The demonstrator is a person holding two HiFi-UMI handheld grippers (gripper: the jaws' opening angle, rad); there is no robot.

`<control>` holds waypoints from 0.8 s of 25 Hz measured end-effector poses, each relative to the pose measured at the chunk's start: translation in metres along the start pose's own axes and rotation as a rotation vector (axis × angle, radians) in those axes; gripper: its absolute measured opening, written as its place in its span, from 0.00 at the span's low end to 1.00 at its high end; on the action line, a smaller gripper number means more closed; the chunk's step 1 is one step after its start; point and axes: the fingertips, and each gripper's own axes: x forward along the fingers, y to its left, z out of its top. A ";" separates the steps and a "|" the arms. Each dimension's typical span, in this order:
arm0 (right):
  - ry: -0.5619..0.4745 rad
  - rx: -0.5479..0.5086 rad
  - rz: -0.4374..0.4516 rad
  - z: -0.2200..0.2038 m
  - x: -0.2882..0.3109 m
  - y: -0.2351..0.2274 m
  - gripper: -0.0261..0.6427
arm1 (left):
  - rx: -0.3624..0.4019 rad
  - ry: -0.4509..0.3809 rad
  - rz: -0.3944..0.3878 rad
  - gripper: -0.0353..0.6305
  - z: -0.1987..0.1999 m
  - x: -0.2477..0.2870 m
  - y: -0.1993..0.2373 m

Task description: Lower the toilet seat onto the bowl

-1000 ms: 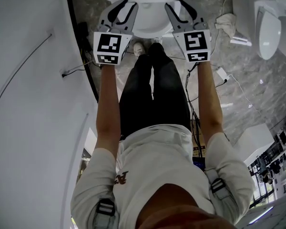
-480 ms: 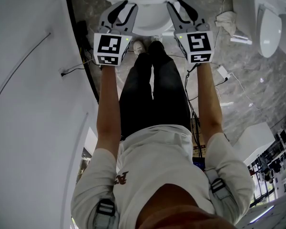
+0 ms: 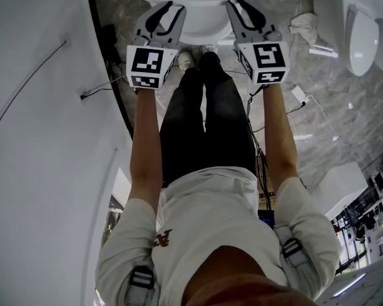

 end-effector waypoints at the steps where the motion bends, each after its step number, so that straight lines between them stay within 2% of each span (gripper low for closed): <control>1: 0.004 0.000 0.000 -0.002 0.000 0.002 0.17 | -0.001 0.001 -0.001 0.23 -0.002 -0.001 0.000; 20: 0.033 0.025 0.013 -0.037 -0.009 0.020 0.14 | -0.012 0.038 -0.025 0.23 -0.033 -0.011 -0.015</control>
